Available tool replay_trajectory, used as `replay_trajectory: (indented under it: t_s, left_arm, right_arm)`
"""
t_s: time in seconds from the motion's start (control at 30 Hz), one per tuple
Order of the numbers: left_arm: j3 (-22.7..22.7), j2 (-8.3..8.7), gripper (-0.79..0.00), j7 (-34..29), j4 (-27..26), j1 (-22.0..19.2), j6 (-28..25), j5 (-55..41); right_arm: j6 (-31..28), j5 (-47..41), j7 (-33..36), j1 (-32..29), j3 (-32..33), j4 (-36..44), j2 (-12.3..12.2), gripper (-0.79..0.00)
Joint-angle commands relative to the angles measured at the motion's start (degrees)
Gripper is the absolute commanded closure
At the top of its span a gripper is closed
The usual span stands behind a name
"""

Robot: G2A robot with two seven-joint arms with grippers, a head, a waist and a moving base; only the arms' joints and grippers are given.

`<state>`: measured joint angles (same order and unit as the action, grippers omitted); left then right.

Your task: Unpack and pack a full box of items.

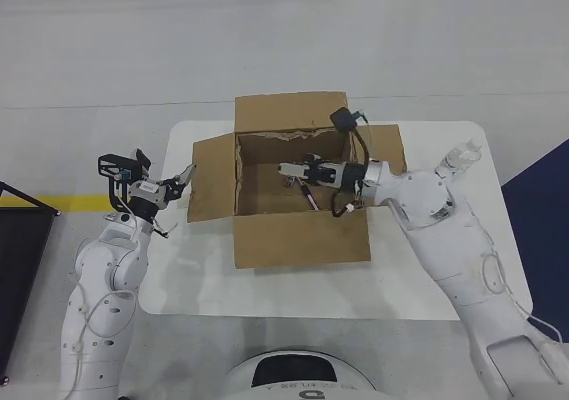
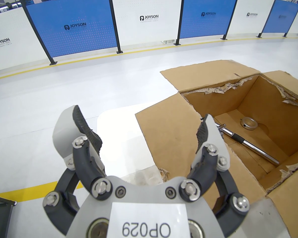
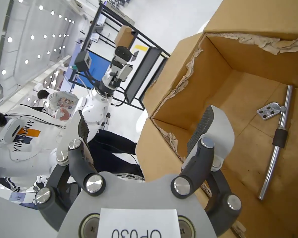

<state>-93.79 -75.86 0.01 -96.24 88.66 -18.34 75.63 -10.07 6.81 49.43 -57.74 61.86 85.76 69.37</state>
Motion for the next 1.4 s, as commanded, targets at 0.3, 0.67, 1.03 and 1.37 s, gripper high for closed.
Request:
replay_trajectory:
  t_s: [0.3,0.67,1.03,1.37]
  left_arm:
    - [0.0,0.0,-0.785,0.0,0.0,0.0,0.0,0.0]
    - [0.0,0.0,-0.785,0.0,0.0,0.0,0.0,0.0]
    - [0.0,0.0,-0.785,0.0,0.0,0.0,0.0,0.0]
    - [0.0,0.0,-0.785,0.0,0.0,0.0,0.0,0.0]
  right_arm:
    - [12.17,17.65,-3.08,10.14,-14.38,-13.44,3.38,-0.539]
    - [19.2,31.03,-5.33,17.54,-25.6,-26.86,8.09,-0.354]
    - [18.76,34.18,-2.19,20.79,-29.94,-35.33,11.64,-0.332]
    - [17.8,35.74,0.0,23.09,-33.25,-41.36,15.39,-0.209]
